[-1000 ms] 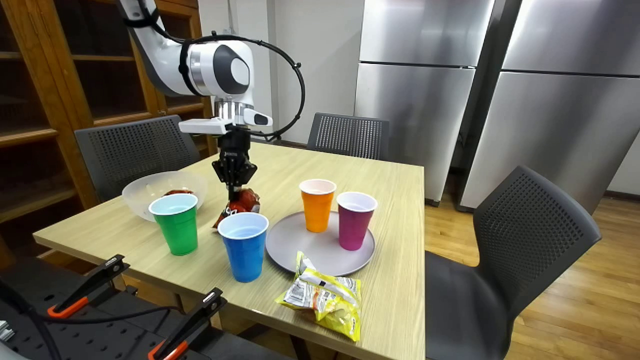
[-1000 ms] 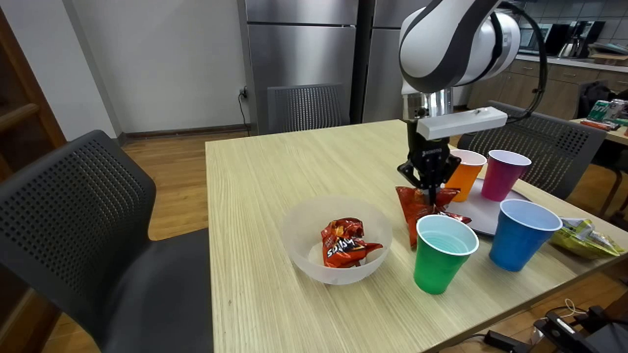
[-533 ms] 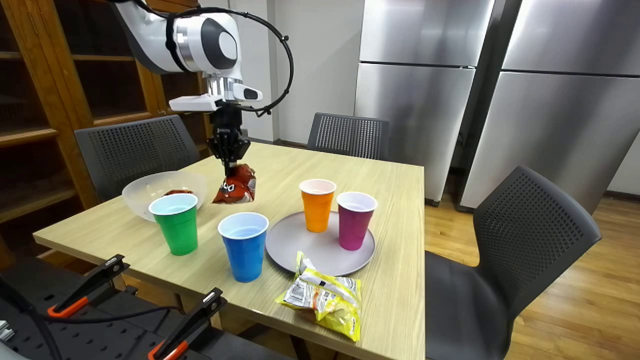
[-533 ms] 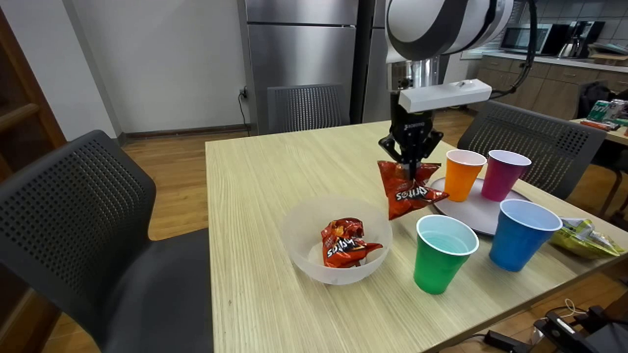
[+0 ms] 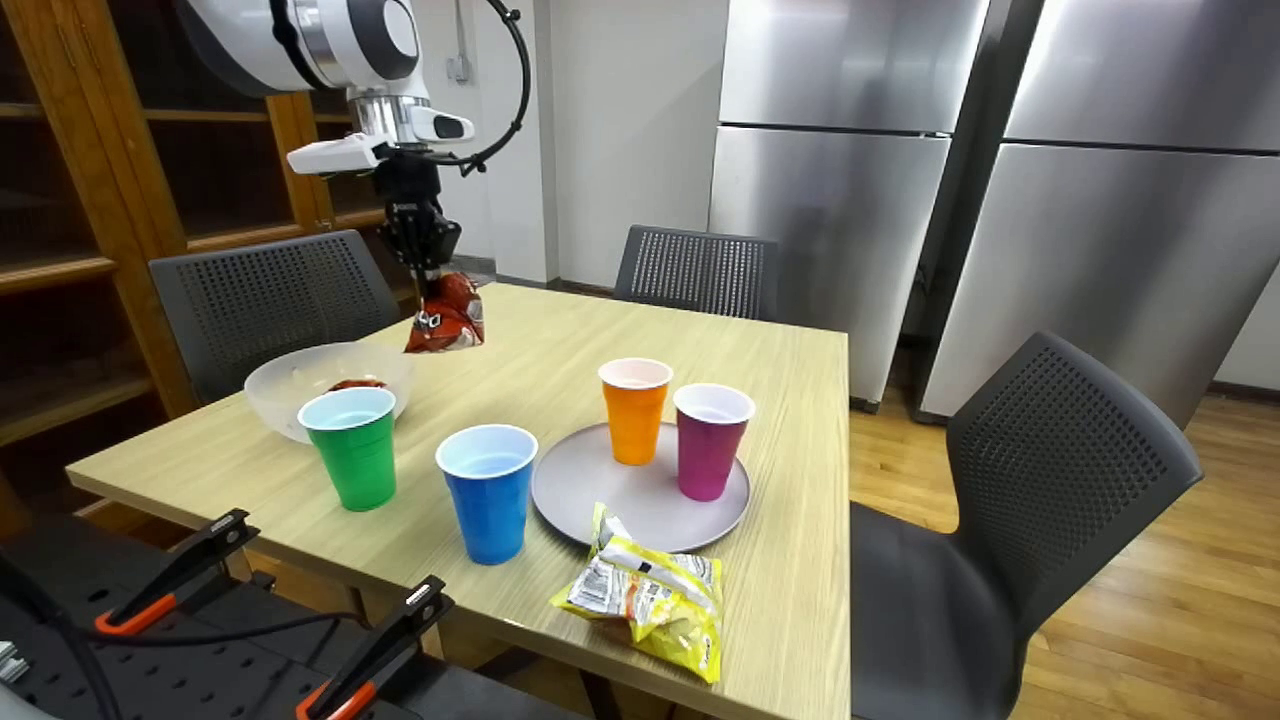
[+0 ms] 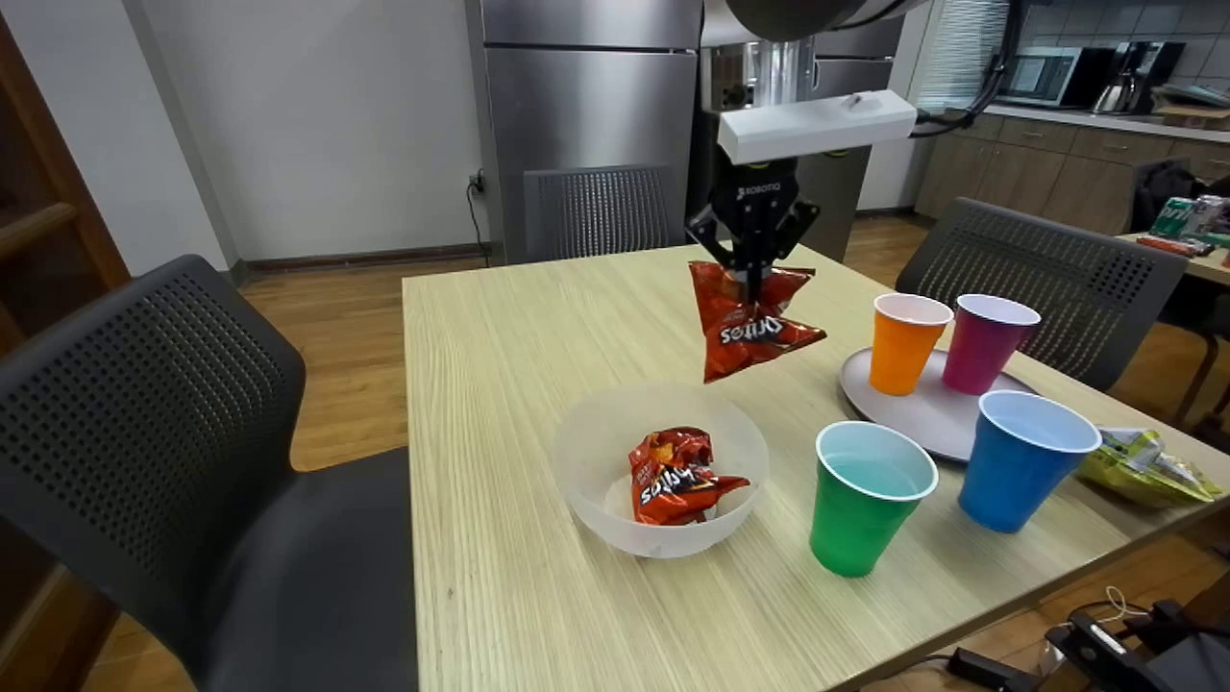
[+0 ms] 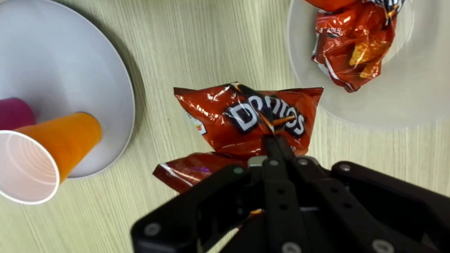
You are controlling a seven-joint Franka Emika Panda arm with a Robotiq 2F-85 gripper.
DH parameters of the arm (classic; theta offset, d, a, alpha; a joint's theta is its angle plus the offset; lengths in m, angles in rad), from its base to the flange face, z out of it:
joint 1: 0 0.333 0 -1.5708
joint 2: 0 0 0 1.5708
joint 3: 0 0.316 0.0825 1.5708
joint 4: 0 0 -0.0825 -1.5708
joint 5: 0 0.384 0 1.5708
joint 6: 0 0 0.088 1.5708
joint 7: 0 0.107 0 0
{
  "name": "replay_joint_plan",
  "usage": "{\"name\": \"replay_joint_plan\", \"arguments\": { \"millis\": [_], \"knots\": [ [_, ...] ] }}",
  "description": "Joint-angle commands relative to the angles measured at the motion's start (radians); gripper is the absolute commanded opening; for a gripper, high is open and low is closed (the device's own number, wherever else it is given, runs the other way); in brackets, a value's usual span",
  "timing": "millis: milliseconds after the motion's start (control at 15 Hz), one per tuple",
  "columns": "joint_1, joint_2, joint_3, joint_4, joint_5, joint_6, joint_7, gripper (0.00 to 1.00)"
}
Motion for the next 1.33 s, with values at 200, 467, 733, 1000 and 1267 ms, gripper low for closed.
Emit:
{"name": "replay_joint_plan", "arguments": {
  "millis": [200, 467, 733, 1000, 1267],
  "knots": [
    [0.069, -0.026, 0.050, 0.016, -0.080, -0.024, 0.155, 0.00],
    [0.107, -0.017, 0.085, 0.020, -0.096, -0.044, 0.202, 0.00],
    [0.138, 0.007, 0.115, 0.032, -0.100, -0.075, 0.225, 0.00],
    [0.157, 0.039, 0.137, 0.044, -0.089, -0.107, 0.220, 0.00],
    [0.159, 0.091, 0.142, 0.065, -0.071, -0.141, 0.211, 0.00]
  ]
}}
